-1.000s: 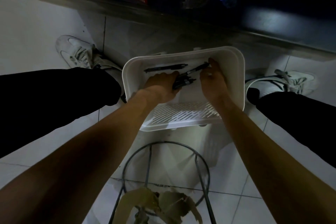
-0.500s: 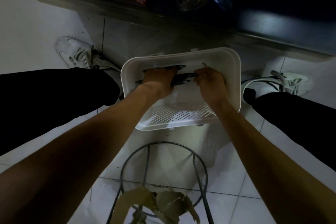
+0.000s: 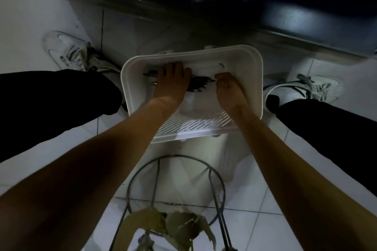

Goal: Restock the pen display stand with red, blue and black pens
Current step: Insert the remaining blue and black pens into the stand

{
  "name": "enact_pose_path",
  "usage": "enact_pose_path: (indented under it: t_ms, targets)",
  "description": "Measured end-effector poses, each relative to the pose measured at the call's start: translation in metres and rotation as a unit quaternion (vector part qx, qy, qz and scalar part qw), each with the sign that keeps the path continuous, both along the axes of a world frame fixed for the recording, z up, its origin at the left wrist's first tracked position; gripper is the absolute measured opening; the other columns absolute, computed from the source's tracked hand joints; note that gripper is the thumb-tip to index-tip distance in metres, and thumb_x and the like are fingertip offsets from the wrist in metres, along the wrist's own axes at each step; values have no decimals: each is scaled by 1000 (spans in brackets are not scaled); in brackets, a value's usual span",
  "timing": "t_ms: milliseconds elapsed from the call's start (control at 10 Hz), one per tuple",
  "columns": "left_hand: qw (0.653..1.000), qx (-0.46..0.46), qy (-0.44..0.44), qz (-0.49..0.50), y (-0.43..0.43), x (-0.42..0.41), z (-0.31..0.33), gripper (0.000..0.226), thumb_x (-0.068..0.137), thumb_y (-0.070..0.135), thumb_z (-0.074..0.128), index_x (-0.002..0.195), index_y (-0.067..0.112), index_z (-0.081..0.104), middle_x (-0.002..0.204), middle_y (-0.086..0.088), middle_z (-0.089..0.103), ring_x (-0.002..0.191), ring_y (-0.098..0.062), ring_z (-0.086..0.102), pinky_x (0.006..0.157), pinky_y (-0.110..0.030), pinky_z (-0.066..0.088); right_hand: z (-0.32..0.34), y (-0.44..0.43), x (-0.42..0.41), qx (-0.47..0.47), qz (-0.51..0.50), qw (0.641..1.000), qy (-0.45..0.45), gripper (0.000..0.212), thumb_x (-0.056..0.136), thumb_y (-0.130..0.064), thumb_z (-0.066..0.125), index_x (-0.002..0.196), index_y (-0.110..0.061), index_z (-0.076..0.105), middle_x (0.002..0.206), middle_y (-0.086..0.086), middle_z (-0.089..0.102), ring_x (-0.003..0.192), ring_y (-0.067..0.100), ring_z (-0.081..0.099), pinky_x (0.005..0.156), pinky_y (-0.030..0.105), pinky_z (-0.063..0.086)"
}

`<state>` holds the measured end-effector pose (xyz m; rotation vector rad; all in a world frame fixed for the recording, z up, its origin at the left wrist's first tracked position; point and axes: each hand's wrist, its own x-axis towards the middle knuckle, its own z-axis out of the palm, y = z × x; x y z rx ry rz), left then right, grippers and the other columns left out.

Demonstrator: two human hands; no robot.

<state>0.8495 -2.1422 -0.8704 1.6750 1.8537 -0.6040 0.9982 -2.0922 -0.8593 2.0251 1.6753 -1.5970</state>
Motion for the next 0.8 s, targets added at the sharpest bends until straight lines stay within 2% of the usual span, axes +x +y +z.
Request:
enact_pose_path:
  t_ms: [100, 200, 300, 400, 500, 600, 700, 800]
  targets:
    - [998, 35, 16, -39, -2, -5, -3, 60, 88, 1, 47, 144, 7, 25, 144, -25, 31, 135, -44, 28, 110, -57, 22, 1, 2, -2, 3, 6, 1000, -4, 34, 100, -9, 39, 130, -4, 52, 126, 14, 55, 102, 14, 44, 89, 24, 37]
    - [999, 17, 0, -47, -3, -8, -7, 68, 84, -1, 52, 146, 6, 24, 142, -24, 35, 135, -43, 30, 110, -54, 23, 5, 3, -2, -4, 4, 1000, 1, 33, 100, -9, 39, 129, -4, 53, 128, 16, 56, 107, 24, 52, 93, 27, 39]
    - [998, 22, -53, 26, 2, -10, -4, 62, 84, -1, 54, 141, 4, 30, 138, -21, 42, 125, -39, 42, 99, -45, 34, 9, 2, -3, -15, -9, 1000, 14, 31, 100, -9, 40, 126, -3, 55, 128, 17, 56, 113, 29, 54, 90, 26, 40]
    - [963, -26, -197, 184, 5, -18, 6, 40, 93, 12, 52, 131, 10, 41, 121, -14, 55, 99, -33, 56, 73, -34, 40, 15, 1, -3, -15, -17, 1000, 15, 32, 101, -9, 38, 127, -2, 55, 129, 17, 56, 120, 31, 52, 86, 21, 37]
    - [892, -87, -323, 302, -2, -23, 24, 42, 90, 14, 58, 130, 15, 43, 115, -7, 59, 99, -26, 60, 78, -38, 52, 26, -3, -3, -13, 7, 1000, -4, 33, 101, -15, 38, 124, -1, 57, 126, 18, 57, 119, 31, 52, 85, 23, 36]
    - [813, -98, -409, 403, -9, -23, 48, 43, 91, 0, 57, 131, 10, 45, 106, -6, 60, 79, -15, 63, 67, -26, 57, 43, -2, 0, -2, 25, 999, -25, 32, 101, -18, 40, 118, -1, 61, 121, 19, 62, 114, 34, 56, 92, 31, 42]
    - [799, -101, -433, 405, -12, -26, 73, 32, 90, 1, 60, 121, 6, 53, 85, -2, 62, 65, -13, 61, 62, -22, 52, 60, -1, 3, 9, 72, 996, -56, 33, 100, -20, 39, 116, -3, 61, 119, 18, 65, 111, 36, 60, 97, 37, 47]
    - [808, -101, -442, 377, -8, -33, 102, 19, 93, 6, 59, 111, 9, 54, 80, 0, 64, 65, -9, 63, 64, -20, 52, 85, -1, 5, 22, 127, 990, -55, 32, 100, -23, 38, 114, -6, 62, 121, 20, 64, 107, 39, 61, 95, 43, 49]
